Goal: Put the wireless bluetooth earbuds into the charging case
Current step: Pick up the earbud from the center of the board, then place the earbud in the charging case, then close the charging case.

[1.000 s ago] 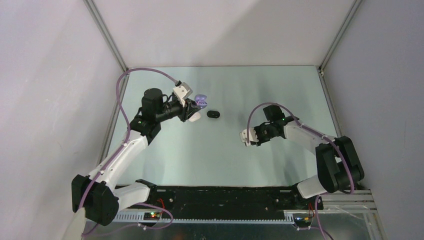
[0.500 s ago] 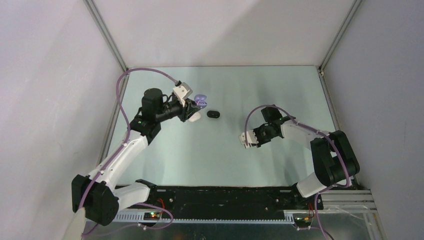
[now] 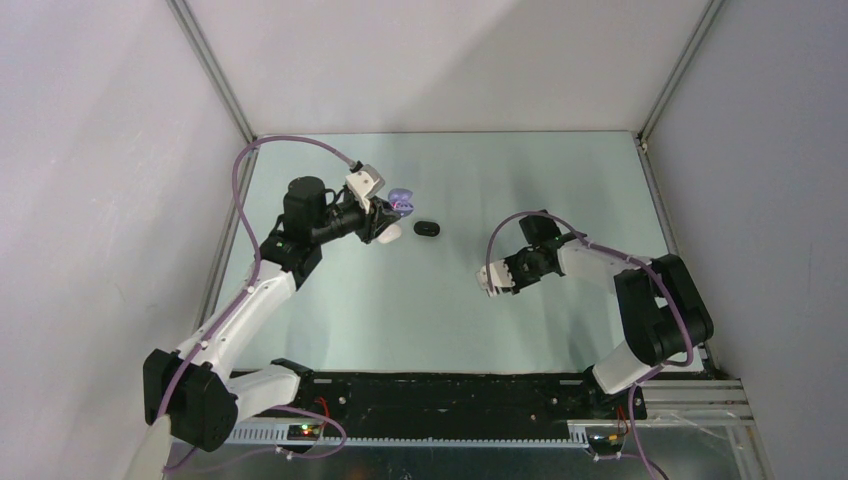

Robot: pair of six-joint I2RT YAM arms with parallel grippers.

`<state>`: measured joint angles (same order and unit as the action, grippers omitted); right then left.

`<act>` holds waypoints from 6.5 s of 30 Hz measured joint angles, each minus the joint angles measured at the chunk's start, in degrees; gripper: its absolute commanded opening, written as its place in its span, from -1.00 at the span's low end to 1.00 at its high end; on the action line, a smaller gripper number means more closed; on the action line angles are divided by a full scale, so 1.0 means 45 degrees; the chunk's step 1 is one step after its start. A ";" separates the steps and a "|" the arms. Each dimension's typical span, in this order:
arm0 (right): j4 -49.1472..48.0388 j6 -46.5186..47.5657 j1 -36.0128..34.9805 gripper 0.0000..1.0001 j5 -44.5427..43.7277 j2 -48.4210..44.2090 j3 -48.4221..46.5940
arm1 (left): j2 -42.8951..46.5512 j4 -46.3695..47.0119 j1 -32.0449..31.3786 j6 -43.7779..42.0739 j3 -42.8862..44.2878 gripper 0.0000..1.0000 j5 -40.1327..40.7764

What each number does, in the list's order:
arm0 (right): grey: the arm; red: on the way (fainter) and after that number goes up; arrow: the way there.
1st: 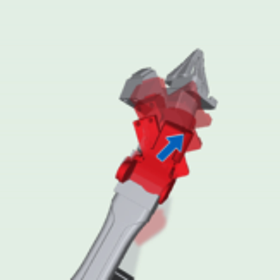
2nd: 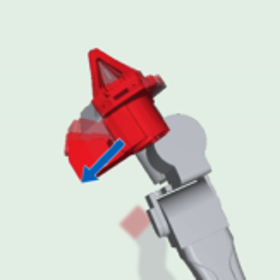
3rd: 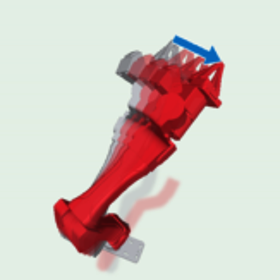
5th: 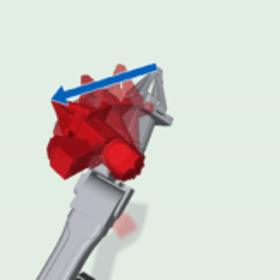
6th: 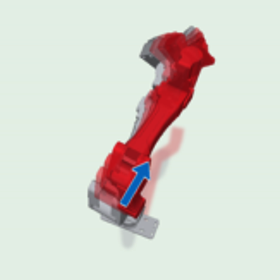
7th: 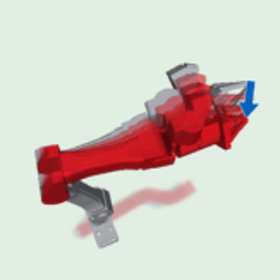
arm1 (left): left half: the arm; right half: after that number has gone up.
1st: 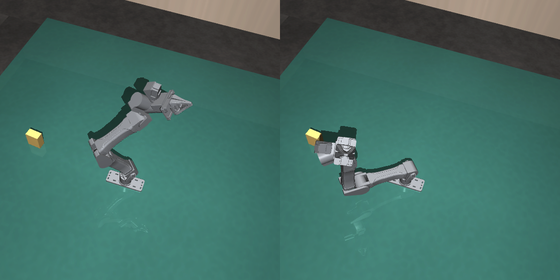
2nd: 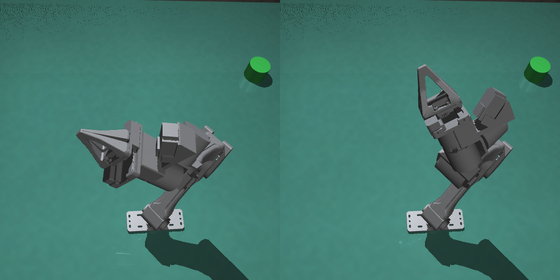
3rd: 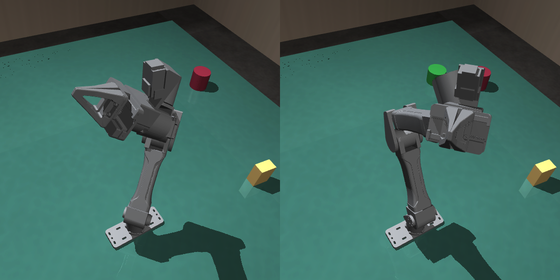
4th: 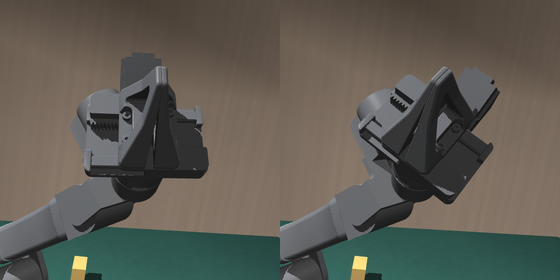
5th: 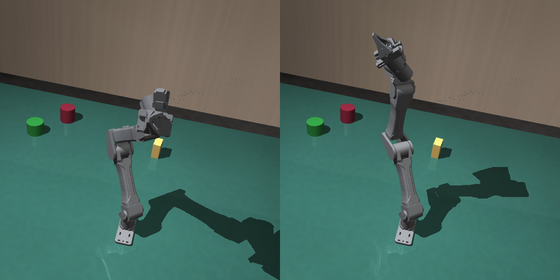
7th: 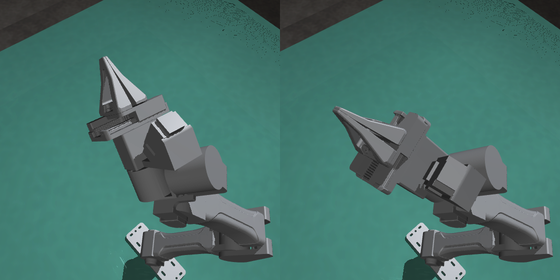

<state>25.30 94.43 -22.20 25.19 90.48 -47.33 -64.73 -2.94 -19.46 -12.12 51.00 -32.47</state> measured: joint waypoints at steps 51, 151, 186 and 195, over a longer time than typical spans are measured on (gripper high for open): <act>1.1307 -0.8029 0.0486 -1.00 0.4571 0.4741 -1.3857 | -0.0097 0.0884 0.0228 -0.0816 -0.0865 -1.00 -0.0520; 1.1021 -1.2254 -0.1860 -1.00 0.8068 0.5207 -1.5285 | -0.3225 -0.4362 0.0083 -0.7033 0.2550 -1.00 -0.7844; 0.6130 -1.4979 -0.0733 0.63 0.6635 0.0821 -1.1846 | -0.3240 -0.0583 0.0253 -0.3113 0.2487 -1.00 -0.7883; 0.4775 -1.4018 -0.0651 0.72 0.6198 0.1098 -1.1604 | -0.3483 0.1064 0.0325 -0.1549 0.2487 -1.00 -0.7635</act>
<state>46.78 31.35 -25.12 53.08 95.42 -99.55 -80.40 1.85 -18.00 -19.09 62.19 -66.83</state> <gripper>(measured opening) 0.853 0.336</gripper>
